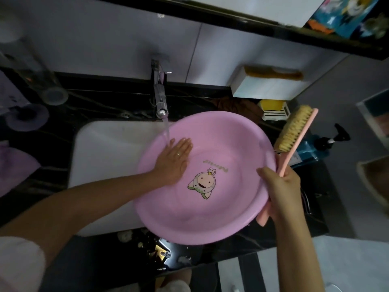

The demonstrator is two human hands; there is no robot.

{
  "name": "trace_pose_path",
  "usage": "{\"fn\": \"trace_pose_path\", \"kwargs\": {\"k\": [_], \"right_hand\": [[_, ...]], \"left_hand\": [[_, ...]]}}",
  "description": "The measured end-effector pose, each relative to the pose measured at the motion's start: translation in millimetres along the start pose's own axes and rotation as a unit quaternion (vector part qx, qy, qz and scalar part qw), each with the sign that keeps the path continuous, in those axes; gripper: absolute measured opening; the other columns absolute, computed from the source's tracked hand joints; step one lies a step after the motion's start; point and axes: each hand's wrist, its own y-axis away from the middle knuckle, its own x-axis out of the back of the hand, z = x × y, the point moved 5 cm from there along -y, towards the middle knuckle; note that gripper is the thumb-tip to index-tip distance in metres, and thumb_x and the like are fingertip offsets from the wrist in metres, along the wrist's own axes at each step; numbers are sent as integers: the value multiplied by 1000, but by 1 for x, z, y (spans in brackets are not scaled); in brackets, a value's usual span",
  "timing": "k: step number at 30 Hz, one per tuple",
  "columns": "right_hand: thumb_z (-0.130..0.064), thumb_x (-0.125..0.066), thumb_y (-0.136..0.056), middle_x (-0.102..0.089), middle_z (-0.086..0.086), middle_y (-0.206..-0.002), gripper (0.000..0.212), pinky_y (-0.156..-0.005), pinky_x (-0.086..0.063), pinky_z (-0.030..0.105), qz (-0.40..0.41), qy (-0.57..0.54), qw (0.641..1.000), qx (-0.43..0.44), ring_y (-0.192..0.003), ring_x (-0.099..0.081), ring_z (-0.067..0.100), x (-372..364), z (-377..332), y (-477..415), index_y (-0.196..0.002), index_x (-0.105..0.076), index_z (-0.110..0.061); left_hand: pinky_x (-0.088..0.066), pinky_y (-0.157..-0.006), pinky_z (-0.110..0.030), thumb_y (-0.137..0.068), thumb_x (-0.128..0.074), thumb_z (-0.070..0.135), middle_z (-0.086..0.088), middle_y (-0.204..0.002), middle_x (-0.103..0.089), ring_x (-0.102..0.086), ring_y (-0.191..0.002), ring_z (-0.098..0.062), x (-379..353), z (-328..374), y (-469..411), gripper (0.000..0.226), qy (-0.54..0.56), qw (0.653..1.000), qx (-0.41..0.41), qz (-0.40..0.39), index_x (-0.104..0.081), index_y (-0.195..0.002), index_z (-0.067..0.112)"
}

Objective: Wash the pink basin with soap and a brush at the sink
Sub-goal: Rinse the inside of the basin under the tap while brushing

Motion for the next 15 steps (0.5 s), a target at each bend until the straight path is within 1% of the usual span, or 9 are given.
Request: {"fn": "trace_pose_path", "kwargs": {"k": [2, 4, 6, 7, 8, 10, 11, 13, 15], "right_hand": [[4, -53, -84, -62, 5, -80, 26, -62, -51, 30, 1, -10, 1000, -12, -71, -60, 19, 5, 7, -7, -86, -61, -22], [3, -53, -85, -62, 6, -83, 24, -60, -50, 29, 10, -36, 998, -43, -74, -61, 20, 12, 23, -14, -91, -61, -18], [2, -54, -85, -63, 10, -88, 23, -60, -49, 29, 3, -64, 994, -86, -78, -61, 24, 15, 43, -21, -101, -61, -13], [1, -54, -84, -63, 12, -92, 26, -61, -49, 30, -8, -79, 991, -109, -80, -61, 26, 13, 54, -23, -106, -61, -12], [1, -54, -84, -63, 13, -95, 30, -62, -50, 32, -20, -93, 987, -132, -83, -62, 27, 11, 65, -25, -110, -61, -11], [-1, -56, -80, -63, 16, -100, 37, -68, -52, 37, -39, -126, 976, -176, -88, -61, 31, 6, 84, -29, -115, -61, -11], [-3, -59, -76, -63, 18, -104, 42, -72, -53, 41, -45, -139, 969, -197, -92, -61, 34, 4, 90, -31, -118, -61, -11], [-9, -64, -64, -60, 24, -116, 57, -84, -52, 51, -62, -146, 958, -241, -103, -58, 41, 1, 101, -37, -121, -60, -9], [-10, -66, -61, -57, 26, -117, 57, -95, -44, 58, -96, -128, 947, -280, -108, -55, 44, -3, 107, -41, -117, -60, -5]], "left_hand": [[9, -115, -45, -91, 12, 51, -13, -155, -14, -19, -144, -27, 4, -4, 2, 81, -25, 999, -43, 6, -21, -147, 4], [9, -114, -47, -93, -17, 42, -18, -155, -8, -14, -144, -32, 20, -19, 15, 67, -22, 995, -83, 51, -19, -148, 3], [19, -112, -40, -83, -54, 15, -25, -154, -11, -12, -143, -40, 37, -33, 34, 71, 1, 996, -32, 83, -24, -146, 2], [15, -113, -39, -77, -61, 7, -26, -154, -11, -13, -142, -41, 46, -41, 46, 80, 7, 994, 17, 103, -23, -147, 3], [3, -116, -41, -77, -61, 6, -23, -156, -7, -15, -142, -40, 51, -52, 56, 85, 31, 992, 76, 91, -16, -149, 8], [-28, -108, -40, -84, -58, 13, -18, -155, -9, -30, -136, -35, 57, -77, 83, 87, 116, 972, 203, -5, -3, -151, 18], [-36, -102, -37, -85, -60, 20, -17, -154, -17, -38, -132, -32, 56, -93, 93, 86, 209, 945, 248, -40, -5, -151, 19], [-44, -87, -30, -75, -69, 31, -17, -137, -46, -53, -114, -29, 56, -114, 114, 82, 399, 867, 286, -88, -31, -145, 11], [-46, -70, -27, -67, -71, 23, -17, -108, -62, -59, -86, -26, 60, -123, 130, 57, 550, 772, 310, -71, -59, -118, 3]]}}
